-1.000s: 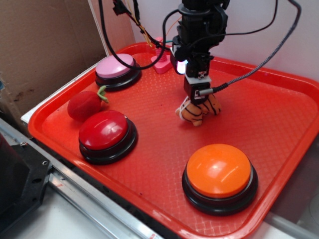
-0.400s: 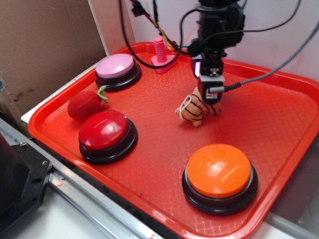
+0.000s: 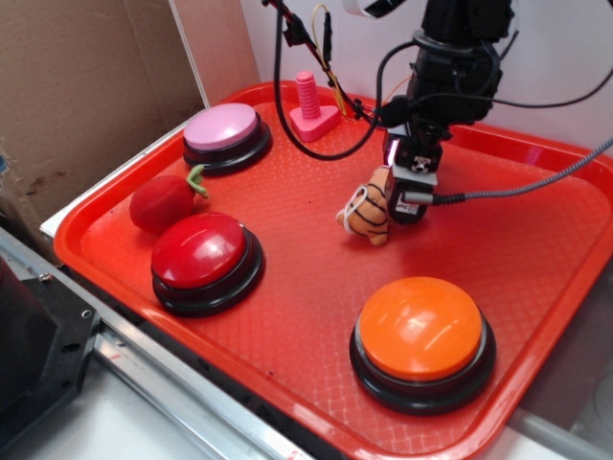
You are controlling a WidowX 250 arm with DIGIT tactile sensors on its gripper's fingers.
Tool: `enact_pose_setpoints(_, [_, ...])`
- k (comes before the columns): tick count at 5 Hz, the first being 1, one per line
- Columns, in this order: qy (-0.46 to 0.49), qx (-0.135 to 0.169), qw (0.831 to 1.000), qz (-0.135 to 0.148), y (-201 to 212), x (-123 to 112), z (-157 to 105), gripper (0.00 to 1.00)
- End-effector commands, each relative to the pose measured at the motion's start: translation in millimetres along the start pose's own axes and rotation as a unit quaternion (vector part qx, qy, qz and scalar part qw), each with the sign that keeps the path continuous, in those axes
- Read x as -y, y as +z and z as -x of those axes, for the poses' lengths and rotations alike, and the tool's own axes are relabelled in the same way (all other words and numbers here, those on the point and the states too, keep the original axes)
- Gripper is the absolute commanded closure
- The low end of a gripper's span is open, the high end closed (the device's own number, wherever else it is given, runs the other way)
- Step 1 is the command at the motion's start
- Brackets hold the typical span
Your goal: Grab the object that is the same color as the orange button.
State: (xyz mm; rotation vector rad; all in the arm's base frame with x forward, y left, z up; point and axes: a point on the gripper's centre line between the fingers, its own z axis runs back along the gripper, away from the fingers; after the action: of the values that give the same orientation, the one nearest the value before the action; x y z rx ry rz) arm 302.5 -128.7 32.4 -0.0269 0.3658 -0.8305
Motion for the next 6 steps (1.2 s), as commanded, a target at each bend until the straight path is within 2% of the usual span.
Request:
enact_pose_setpoints(1, [0.043,-0.001,0.999,0.006,23.2,15.5,40.6,1.00])
enact_pose_setpoints(2, [0.075,-0.013,0.997,0.016,28.4,11.9,51.5,1.00])
enact_pose_setpoints(3, [0.108,-0.003,0.994,0.012,39.0,6.6,63.0,1.00])
enact_pose_setpoints(4, [0.242,0.075,0.967,-0.029,78.8,0.7,102.6,1.00])
enact_pose_setpoints(5, [0.365,0.162,0.915,-0.059,107.4,16.7,156.4,1.00])
enact_pose_setpoints(6, [0.447,0.215,0.866,-0.061,134.6,46.5,201.6,1.00])
